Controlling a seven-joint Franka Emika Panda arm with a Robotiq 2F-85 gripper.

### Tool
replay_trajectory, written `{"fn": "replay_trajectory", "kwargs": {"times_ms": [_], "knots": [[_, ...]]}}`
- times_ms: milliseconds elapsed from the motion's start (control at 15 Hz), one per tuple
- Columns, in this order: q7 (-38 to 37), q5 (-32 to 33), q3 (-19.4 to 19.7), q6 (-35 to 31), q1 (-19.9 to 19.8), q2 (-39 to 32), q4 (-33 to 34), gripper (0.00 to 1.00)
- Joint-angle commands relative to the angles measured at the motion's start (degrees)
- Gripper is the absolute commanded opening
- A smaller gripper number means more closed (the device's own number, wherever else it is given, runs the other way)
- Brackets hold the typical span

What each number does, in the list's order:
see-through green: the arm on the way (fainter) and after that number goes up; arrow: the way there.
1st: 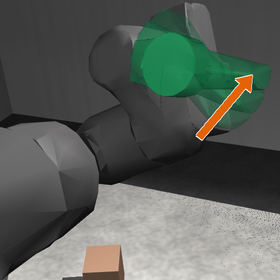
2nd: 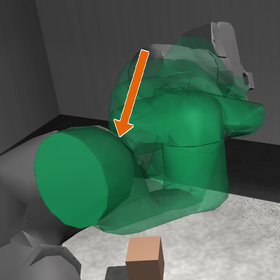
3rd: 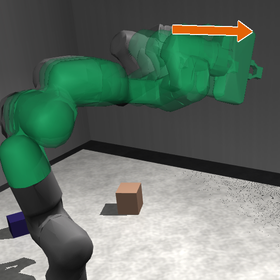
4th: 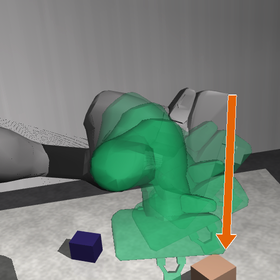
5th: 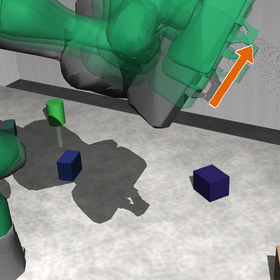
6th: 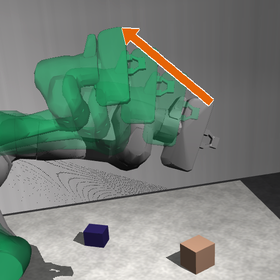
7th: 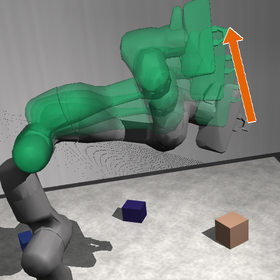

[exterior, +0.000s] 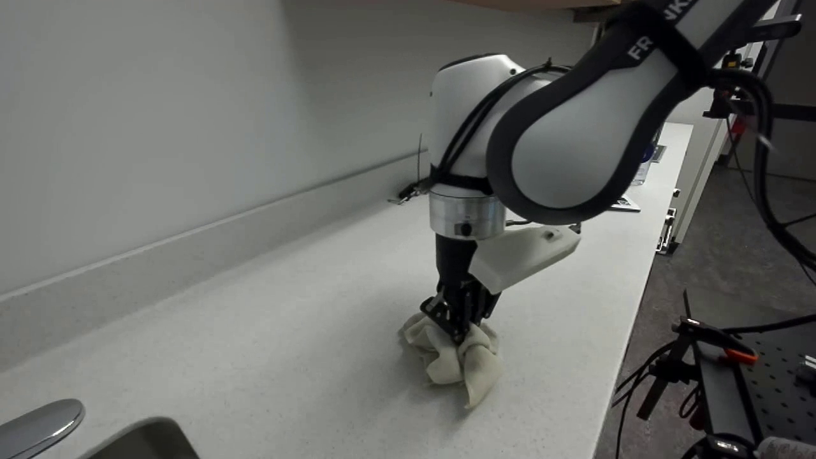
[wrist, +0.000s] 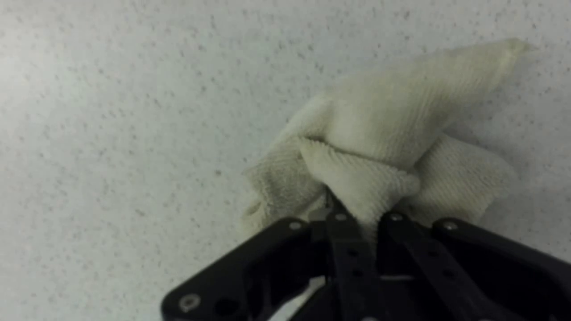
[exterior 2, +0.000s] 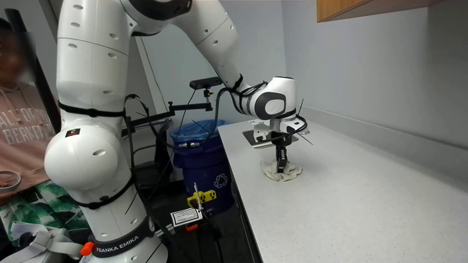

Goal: Use the cloth to wipe the table.

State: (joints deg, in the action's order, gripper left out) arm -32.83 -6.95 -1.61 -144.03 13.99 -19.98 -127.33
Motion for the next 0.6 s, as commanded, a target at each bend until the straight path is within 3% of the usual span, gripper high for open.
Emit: {"fn": "replay_trajectory", "kwargs": {"times_ms": [0, 333, 533], "knots": [[0.6, -5.1, -2.0, -7.1, -1.4, 5.9, -14.1, 0.02], [-0.3, -6.2, -1.8, -13.8, -1.7, 12.9, -24.2, 0.02], [-10.4, 7.4, 2.6, -14.9, -1.1, 15.8, -26.5, 0.02]]}}
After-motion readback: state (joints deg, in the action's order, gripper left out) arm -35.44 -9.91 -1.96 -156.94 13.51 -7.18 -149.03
